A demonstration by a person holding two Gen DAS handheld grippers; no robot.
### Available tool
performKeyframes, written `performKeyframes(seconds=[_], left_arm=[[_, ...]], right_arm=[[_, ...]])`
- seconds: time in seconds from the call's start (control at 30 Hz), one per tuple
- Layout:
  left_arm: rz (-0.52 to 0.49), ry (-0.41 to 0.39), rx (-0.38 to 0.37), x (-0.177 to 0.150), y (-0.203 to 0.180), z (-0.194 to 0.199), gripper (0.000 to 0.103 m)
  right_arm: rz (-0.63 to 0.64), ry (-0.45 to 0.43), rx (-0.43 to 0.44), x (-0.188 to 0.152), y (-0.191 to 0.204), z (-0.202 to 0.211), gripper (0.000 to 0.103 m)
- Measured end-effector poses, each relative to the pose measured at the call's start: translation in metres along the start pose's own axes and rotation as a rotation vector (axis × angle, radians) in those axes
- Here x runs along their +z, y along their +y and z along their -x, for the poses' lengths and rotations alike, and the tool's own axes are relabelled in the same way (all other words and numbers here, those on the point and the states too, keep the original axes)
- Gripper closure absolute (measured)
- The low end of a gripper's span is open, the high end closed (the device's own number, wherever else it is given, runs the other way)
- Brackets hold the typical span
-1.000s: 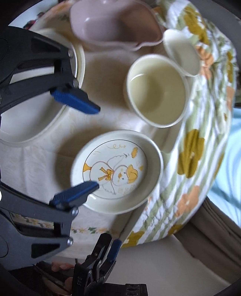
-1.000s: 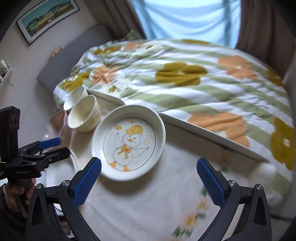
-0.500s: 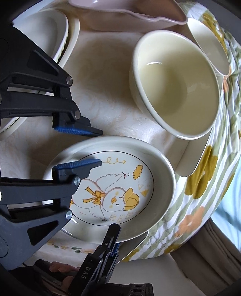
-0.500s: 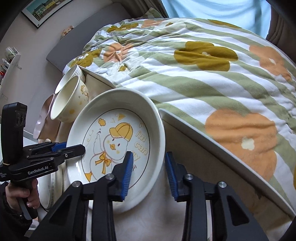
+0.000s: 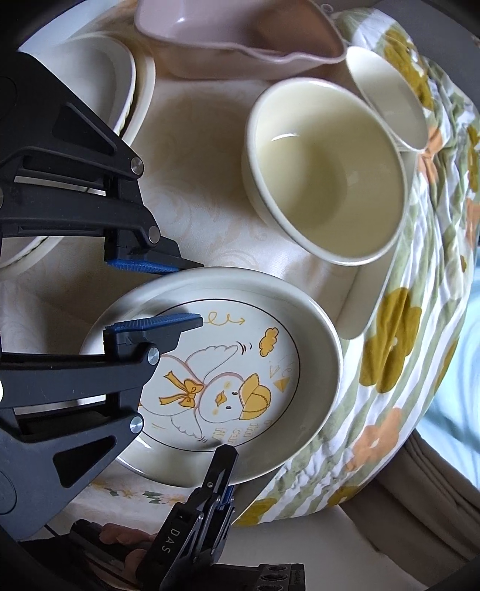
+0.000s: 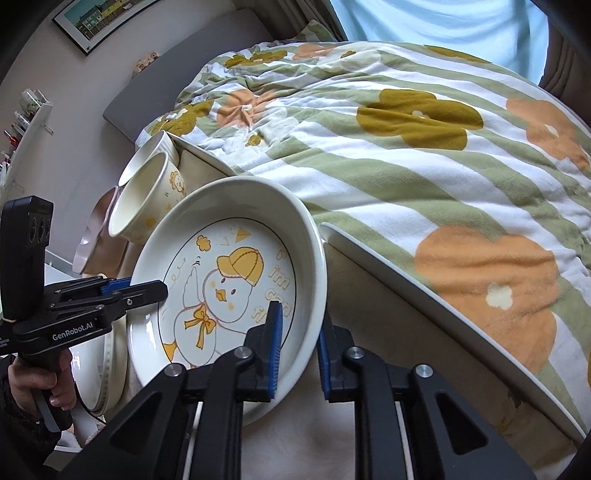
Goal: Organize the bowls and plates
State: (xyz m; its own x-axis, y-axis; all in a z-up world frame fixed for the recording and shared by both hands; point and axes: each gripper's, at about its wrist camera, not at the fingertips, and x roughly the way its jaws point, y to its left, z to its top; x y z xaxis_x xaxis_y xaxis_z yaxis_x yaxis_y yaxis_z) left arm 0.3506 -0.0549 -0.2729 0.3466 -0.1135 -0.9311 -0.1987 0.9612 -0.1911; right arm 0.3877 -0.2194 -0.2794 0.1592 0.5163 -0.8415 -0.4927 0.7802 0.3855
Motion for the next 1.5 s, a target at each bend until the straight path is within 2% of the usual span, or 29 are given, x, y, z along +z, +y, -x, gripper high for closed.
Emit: performKeyframes(seconds=[0.23, 0.37, 0.63, 0.83, 1.03, 1.17, 1.5], left_arm=[[-0.035, -0.049, -0.018, -0.003, -0.002, 0.045, 0.085], [-0.053, -0.085, -0.042, -0.015, 0.007, 0.082, 0.085], [-0.133, -0.097, -0.098, -0.046, 0.053, 0.139, 0.085], [-0.234, -0.065, -0.150, -0.070, 0.099, 0.163, 0.085], [-0.317, -0.006, -0.192, -0.089, 0.137, 0.155, 0.085], [-0.350, 0.018, -0.219, -0.093, 0.152, 0.141, 0.085], [-0.375, 0.090, -0.210, -0.093, 0.168, 0.094, 0.085]], right_arm=[[-0.011, -0.051, -0.004, -0.003, 0.021, 0.034, 0.087], [-0.027, -0.081, -0.012, -0.009, 0.049, 0.060, 0.087], [-0.080, -0.126, -0.052, -0.039, 0.120, 0.088, 0.087], [-0.208, -0.145, -0.110, -0.076, 0.178, 0.080, 0.087], [-0.375, -0.156, -0.133, -0.120, 0.219, 0.059, 0.087], [-0.440, -0.146, -0.161, -0.133, 0.231, 0.042, 0.087], [-0.400, -0.099, -0.282, -0.127, 0.242, 0.010, 0.087]])
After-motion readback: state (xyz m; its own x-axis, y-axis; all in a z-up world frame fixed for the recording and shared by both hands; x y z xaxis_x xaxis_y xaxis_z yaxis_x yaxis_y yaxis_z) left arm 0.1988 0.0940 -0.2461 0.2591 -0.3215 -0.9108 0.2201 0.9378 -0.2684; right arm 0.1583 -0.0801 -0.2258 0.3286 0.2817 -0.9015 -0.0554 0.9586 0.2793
